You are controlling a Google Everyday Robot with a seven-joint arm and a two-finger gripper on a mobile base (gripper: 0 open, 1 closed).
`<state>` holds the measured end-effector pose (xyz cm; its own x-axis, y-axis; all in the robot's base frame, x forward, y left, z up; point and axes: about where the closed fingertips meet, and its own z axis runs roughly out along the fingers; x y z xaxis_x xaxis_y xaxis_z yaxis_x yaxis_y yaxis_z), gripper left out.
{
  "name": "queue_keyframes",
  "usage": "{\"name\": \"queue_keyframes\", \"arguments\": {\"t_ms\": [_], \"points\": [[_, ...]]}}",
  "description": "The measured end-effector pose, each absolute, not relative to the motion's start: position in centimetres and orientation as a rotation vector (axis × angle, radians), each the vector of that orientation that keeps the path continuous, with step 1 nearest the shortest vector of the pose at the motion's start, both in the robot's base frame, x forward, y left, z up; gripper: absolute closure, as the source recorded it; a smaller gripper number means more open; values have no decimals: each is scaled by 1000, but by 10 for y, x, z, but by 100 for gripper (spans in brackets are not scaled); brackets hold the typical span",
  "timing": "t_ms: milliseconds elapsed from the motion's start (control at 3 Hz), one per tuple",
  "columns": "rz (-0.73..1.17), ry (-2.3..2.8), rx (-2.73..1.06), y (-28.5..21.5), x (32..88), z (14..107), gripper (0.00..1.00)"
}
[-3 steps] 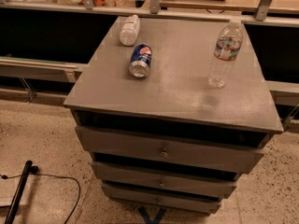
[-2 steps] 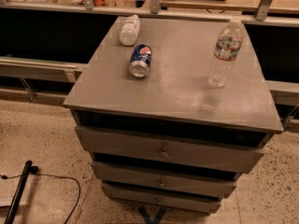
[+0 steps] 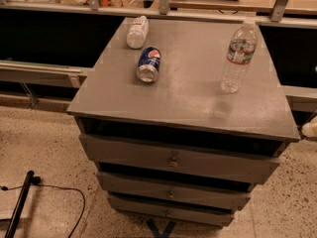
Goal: Knock water bottle over
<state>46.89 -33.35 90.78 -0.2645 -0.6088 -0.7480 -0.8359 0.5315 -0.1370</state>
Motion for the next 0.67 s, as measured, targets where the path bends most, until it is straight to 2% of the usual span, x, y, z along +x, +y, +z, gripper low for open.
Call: {"name": "queue_keyframes", "arguments": {"t_ms": [333,667], "points": [[367,1984,-1172,-333,469,908,0],[456,1914,-1147,-317,477,912,0]]}}
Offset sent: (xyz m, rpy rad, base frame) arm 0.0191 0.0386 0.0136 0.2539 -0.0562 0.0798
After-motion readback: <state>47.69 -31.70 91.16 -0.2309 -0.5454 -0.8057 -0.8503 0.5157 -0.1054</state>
